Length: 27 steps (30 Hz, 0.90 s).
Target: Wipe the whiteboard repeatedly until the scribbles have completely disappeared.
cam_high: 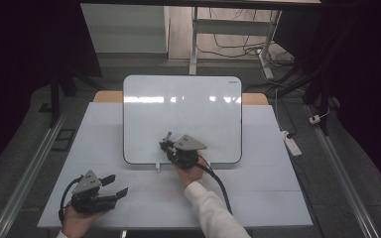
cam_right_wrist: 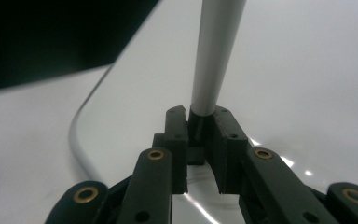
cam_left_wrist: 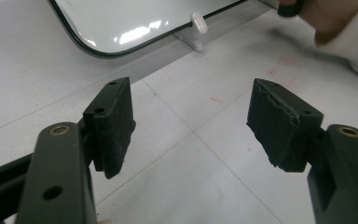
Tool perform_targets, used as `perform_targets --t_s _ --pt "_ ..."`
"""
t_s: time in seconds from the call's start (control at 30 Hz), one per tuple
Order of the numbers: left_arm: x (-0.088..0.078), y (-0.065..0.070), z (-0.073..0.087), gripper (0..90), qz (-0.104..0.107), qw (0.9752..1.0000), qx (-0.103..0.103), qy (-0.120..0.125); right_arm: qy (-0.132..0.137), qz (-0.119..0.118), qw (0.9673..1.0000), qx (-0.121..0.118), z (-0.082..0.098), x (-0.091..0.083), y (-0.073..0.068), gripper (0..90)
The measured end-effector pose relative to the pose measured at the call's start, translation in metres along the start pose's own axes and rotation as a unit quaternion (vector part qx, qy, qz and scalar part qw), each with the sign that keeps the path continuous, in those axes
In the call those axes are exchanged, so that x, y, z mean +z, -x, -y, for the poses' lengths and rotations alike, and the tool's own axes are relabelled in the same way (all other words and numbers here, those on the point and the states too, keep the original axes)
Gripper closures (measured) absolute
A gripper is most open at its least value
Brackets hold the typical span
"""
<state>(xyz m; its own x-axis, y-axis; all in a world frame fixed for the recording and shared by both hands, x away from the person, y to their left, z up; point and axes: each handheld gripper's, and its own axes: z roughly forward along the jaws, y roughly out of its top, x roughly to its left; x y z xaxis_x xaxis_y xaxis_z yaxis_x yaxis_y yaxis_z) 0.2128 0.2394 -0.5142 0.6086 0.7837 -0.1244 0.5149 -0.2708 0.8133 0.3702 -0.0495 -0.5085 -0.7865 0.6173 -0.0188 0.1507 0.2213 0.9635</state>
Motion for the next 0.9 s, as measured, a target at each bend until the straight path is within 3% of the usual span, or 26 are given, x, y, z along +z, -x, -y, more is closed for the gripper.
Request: perform_targets --t_s 0.03,0.13,0.17,0.3,0.33,0.43,0.47,0.57,0.63,0.7,0.73,0.83,0.9 --pt "0.0 0.0 0.0 31.9 0.001 1.0 0.001 0.0 0.0 0.003 1.0 0.002 0.0 0.0 -0.001 77.3" --pt "0.002 0.0 -0.001 31.8 0.002 1.0 0.002 -0.001 -0.027 -0.034 0.9983 -0.039 0.006 0.009 -0.021 77.2" --pt "0.002 0.0 -0.001 31.8 0.003 1.0 0.003 -0.002 -0.027 -0.035 0.9979 -0.047 0.006 0.011 -0.023 77.2" --pt "0.001 0.0 0.0 31.8 0.001 1.0 0.002 -0.002 0.007 -0.017 0.9998 0.002 -0.005 0.016 -0.007 77.2" --pt "0.001 0.0 0.0 31.8 0.001 1.0 0.0 0.001 0.005 -0.016 0.9999 -0.002 -0.005 0.017 -0.009 77.2" --pt "0.001 0.0 0.0 31.8 0.001 1.0 0.001 0.001 -0.024 -0.043 0.9981 -0.037 0.0 0.018 -0.02 77.2" --pt "0.001 -0.001 0.0 31.8 0.001 1.0 0.001 0.0 -0.023 -0.037 0.9984 -0.037 0.0 0.015 -0.017 77.2" --pt "0.001 -0.001 0.001 31.8 0.001 1.0 0.0 0.0 0.001 0.003 1.0 -0.003 -0.001 0.002 0.0 77.2" --pt "0.001 -0.001 0.0 31.8 0.003 1.0 0.0 0.001 -0.009 -0.01 0.9999 -0.008 0.002 0.002 -0.006 77.2" --pt "0.001 0.0 0.0 31.7 0.003 1.0 0.001 0.0 -0.028 -0.032 0.9982 -0.042 0.008 0.005 -0.018 77.2" --pt "0.001 0.0 0.0 31.7 0.003 1.0 0.001 0.0 -0.028 -0.032 0.9982 -0.042 0.008 0.005 -0.018 77.2" --pt "0.0 0.0 0.0 31.7 0.001 1.0 0.001 0.002 0.012 0.035 0.9993 -0.005 0.003 -0.012 0.007 77.2" --pt "0.001 0.0 0.0 31.7 0.003 1.0 -0.001 0.002 0.016 0.041 0.999 0.005 0.004 -0.014 0.007 77.2"
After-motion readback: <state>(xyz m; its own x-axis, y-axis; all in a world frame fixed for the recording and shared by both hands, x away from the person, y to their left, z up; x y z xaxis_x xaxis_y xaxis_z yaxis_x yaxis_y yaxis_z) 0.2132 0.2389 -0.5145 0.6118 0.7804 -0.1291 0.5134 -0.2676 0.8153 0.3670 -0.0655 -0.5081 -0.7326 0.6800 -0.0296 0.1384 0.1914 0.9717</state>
